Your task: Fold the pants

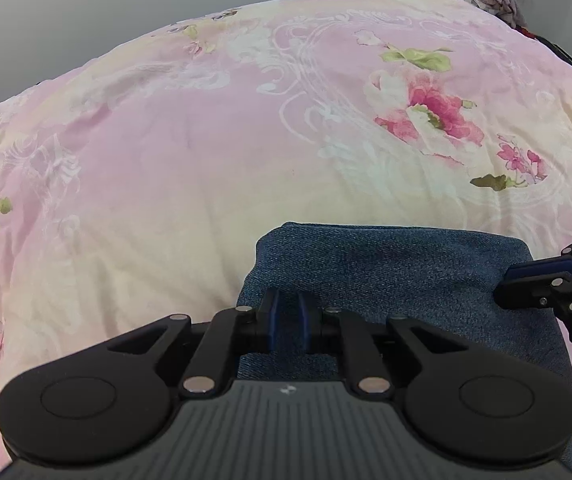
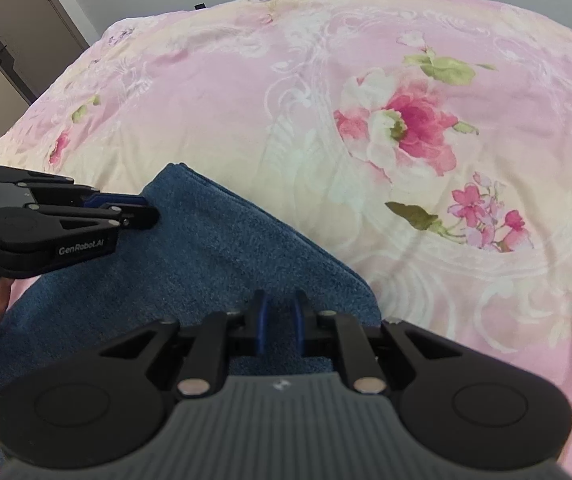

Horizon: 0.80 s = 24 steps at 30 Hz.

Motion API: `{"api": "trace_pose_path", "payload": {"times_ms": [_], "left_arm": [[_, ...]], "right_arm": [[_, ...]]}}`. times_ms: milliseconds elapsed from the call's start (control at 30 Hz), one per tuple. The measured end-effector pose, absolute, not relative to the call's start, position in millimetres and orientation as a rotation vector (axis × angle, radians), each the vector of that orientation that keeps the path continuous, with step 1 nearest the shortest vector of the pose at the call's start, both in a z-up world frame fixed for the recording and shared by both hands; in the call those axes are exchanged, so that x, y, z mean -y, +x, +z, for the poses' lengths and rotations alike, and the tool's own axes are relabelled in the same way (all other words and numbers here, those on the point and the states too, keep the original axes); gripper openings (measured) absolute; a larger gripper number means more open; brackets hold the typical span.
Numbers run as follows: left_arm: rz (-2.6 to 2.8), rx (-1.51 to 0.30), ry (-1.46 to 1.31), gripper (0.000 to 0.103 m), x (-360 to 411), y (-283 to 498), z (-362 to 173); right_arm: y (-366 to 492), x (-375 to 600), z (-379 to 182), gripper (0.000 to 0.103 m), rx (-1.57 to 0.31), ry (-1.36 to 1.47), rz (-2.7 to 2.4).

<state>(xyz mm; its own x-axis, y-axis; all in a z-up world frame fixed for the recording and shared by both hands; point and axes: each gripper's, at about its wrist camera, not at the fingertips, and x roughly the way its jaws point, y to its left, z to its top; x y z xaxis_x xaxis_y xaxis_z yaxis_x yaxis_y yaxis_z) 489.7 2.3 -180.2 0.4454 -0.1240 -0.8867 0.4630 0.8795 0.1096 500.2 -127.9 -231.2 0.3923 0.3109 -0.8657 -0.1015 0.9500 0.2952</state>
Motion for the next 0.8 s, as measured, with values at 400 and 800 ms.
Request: {"api": "trace_pose_path", "payload": {"times_ms": [400, 800], "left_arm": [[-0.357, -1.004, 0.447, 0.016, 11, 477, -169], [-0.426, -0.889, 0.330, 0.016, -41, 364, -108]], "right_arm": [[494, 124, -226, 0.001, -1.094, 0.178, 0.248], [382, 101, -167, 0.031, -0.944, 0.157, 0.381]]}}
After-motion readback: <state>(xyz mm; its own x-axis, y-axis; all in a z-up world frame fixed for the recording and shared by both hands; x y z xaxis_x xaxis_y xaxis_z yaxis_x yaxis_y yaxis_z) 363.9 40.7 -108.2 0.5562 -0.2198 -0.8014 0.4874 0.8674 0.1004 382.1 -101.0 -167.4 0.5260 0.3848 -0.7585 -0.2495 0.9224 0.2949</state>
